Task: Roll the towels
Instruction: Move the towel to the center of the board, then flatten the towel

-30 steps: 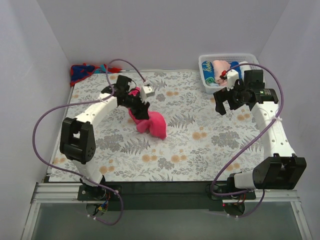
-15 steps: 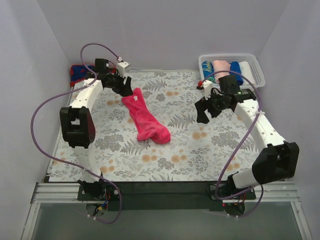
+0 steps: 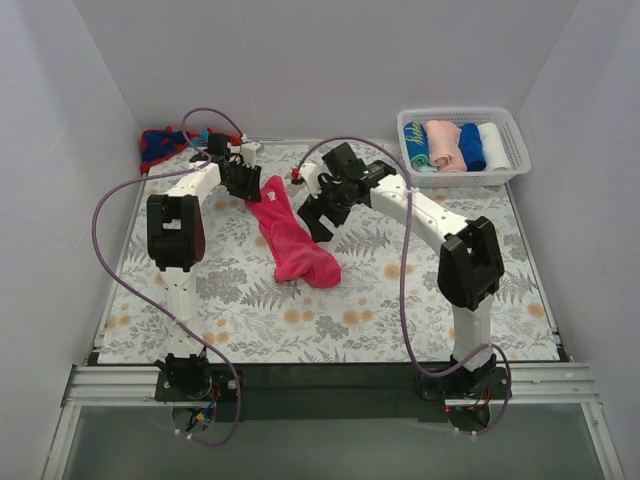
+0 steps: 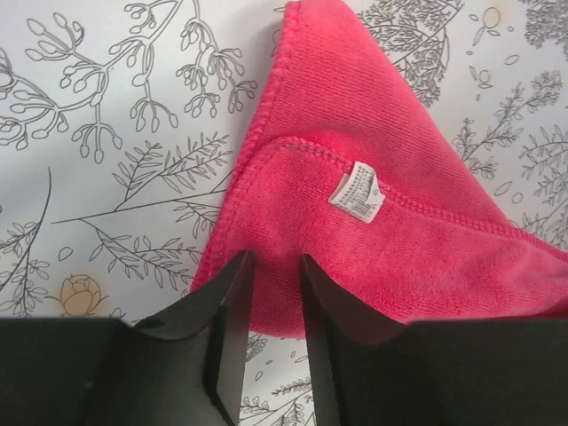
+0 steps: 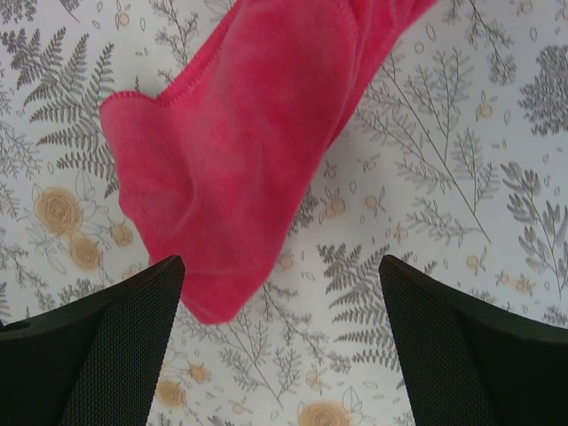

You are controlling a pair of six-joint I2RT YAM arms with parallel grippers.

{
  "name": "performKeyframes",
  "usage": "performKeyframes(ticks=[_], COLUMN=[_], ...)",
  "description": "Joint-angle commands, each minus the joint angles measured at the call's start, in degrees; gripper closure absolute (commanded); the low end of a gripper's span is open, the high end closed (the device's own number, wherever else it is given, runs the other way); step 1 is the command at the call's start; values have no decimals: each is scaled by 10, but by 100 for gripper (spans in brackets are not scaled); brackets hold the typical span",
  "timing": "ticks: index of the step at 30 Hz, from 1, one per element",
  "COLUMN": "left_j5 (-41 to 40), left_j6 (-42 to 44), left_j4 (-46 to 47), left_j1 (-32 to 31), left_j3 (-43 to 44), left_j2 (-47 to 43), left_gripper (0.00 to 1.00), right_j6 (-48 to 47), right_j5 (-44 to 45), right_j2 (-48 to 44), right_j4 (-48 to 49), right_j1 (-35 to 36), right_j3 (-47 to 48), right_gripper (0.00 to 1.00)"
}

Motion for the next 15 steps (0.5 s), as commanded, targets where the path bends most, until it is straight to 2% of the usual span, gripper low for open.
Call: performKeyframes(ticks=[1,5,10,13,15], left_j5=[-24,-18,7,11,13], left_j6=[6,18,19,20,17], left_j4=[6,-29,-13,-17,-18], left_j1=[0,14,36,59,61], left_j3=[16,-19,-149,-187,-222], left_j2=[-3,-23,-117,-147,-159], left_gripper=[76,99,100,100,100], right_j6=[17,24,28,26,23], right_j5=[35,58,57,55,64], right_j2=[41,109,156,187,213], right_j4=[28,35,41,45,46], right_j1=[29,45,57,59,59], right_j3=[69,128,142,156,174], right_gripper=[18,16,15,14,26])
